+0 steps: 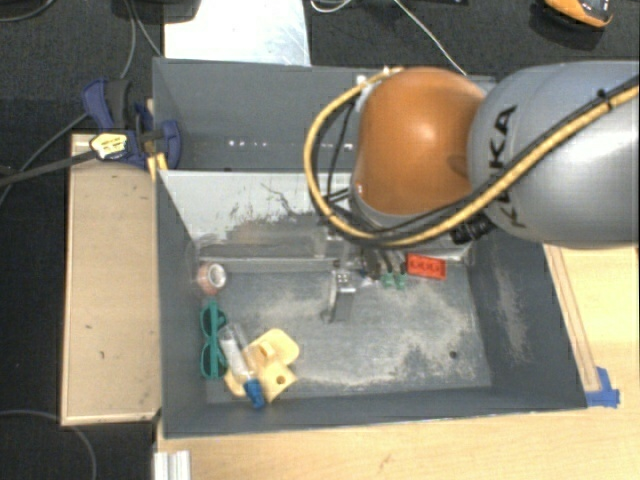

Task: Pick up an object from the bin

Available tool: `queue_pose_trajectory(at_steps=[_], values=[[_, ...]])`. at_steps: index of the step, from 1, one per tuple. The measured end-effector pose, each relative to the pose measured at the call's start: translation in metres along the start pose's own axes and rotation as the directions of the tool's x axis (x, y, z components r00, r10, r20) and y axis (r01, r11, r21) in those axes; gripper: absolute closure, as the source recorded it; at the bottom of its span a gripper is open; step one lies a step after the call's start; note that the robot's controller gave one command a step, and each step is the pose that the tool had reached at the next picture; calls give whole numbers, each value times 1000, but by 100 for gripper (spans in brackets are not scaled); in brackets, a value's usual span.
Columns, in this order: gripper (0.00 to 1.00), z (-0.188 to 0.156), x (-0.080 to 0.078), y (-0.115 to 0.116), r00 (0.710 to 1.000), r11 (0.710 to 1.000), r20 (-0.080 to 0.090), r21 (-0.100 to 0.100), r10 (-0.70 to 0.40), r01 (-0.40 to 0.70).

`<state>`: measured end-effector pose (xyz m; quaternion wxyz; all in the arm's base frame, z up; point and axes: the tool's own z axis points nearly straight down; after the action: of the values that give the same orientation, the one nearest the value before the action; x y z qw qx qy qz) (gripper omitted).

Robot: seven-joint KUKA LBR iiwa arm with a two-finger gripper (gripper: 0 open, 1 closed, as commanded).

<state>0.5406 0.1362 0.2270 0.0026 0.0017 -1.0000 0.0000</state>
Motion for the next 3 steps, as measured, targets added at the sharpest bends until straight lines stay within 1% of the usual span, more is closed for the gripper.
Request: queue_pose_trajectory(at_steps=[1,2,3], values=[[0,-5,-1,-1,1000,1000,8,-1,5,-5],[0,73,14,23,992,992,6,-1,-125,125],[0,97,17,32,990,990,9,-1,-140,140]])
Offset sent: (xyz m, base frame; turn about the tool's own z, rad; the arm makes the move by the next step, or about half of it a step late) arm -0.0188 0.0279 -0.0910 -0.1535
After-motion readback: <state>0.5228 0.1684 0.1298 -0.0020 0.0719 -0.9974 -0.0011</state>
